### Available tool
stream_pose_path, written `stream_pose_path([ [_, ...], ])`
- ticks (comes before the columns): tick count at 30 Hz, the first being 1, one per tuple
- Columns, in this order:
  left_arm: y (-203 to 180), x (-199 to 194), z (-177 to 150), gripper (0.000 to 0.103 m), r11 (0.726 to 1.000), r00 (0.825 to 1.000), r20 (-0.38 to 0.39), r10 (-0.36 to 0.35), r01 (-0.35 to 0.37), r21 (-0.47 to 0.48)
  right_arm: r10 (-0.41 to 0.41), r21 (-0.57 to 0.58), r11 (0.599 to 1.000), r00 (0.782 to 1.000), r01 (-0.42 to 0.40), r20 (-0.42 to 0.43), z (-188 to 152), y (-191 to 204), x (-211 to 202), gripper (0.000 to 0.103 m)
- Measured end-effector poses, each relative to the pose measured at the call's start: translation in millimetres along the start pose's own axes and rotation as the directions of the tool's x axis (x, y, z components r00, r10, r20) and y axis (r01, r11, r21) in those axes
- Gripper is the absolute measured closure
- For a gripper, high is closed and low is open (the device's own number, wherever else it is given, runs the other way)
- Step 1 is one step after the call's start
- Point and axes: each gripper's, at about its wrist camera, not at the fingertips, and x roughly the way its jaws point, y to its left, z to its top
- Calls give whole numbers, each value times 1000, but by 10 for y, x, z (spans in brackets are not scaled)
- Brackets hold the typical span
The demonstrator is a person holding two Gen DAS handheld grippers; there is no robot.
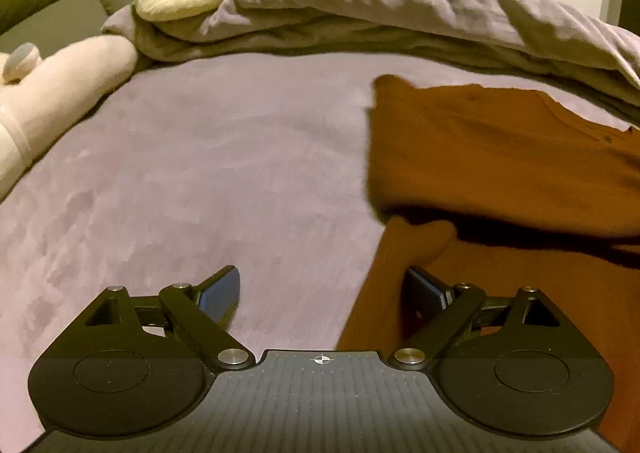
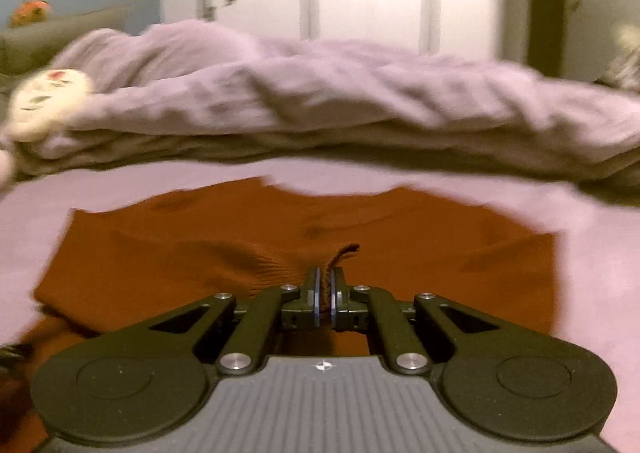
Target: Fold small clothes
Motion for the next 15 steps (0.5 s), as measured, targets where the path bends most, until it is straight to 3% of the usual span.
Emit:
stream_pose_path([
  [2, -61, 0, 36, 9, 1000, 1000, 7, -7, 7, 12, -92, -38, 995, 996, 92, 8, -40, -137, 6, 99],
  [3, -96, -1, 53, 9, 1000, 1000, 13, -8, 8, 20, -95, -21, 995, 995, 95, -14, -57, -229, 42, 99],
  [6, -199, -2, 114, 9, 999, 999, 43, -4, 1, 53, -14, 132, 991, 993, 29, -113, -128, -553, 153, 95],
  [7, -230, 11, 135, 9, 998, 999, 52, -2, -2, 64, 3, 171, 985, 992, 19, -128, -149, -626, 170, 89],
  [8, -255, 35, 154, 9, 997, 998, 55, 1, -5, 74, 30, 207, 978, 990, 0, -140, -177, -689, 183, 75],
  [10, -307, 106, 189, 9, 995, 999, 49, 17, -21, 93, 95, 286, 957, 985, -51, -143, -231, -779, 208, 61],
  [12, -335, 160, 208, 9, 994, 999, 40, 18, -22, 103, 182, 361, 925, 971, -115, -157, -258, -811, 300, 59],
  [15, -382, 210, 221, 9, 992, 999, 43, 31, -36, 125, 195, 382, 916, 967, -120, -164, -286, -796, 411, 56],
])
